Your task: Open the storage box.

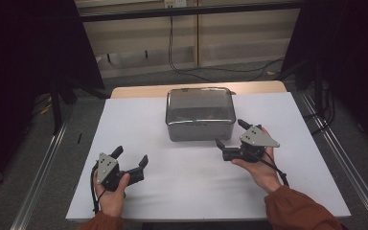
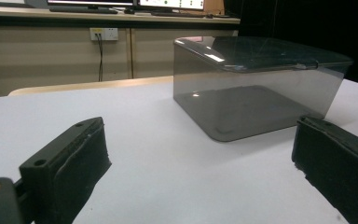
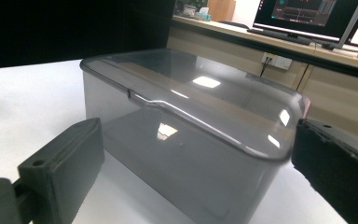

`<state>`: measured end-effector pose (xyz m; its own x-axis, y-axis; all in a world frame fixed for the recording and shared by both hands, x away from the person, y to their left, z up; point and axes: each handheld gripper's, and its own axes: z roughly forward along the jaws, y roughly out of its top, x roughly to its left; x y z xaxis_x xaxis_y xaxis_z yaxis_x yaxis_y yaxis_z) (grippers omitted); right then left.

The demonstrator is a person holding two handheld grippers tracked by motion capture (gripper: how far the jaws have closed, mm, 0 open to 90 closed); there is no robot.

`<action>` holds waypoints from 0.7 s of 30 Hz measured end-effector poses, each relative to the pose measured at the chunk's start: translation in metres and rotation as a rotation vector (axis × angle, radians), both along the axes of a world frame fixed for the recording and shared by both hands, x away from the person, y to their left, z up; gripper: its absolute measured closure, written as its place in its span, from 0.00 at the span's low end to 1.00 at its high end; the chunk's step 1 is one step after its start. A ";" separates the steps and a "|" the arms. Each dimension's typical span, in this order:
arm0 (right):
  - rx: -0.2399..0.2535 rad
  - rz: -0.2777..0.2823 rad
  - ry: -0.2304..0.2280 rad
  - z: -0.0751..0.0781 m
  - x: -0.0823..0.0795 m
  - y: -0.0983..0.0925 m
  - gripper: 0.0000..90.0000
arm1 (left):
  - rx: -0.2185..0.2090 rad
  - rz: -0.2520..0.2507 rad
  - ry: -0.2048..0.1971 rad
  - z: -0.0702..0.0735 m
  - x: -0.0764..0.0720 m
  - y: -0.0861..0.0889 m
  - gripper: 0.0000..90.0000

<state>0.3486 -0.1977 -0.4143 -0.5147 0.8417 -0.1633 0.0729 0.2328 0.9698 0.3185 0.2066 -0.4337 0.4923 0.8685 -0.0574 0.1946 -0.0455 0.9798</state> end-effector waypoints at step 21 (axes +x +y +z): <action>-0.424 0.020 -0.204 0.008 0.020 0.041 0.09 | 0.004 0.001 0.000 0.000 -0.001 0.000 0.04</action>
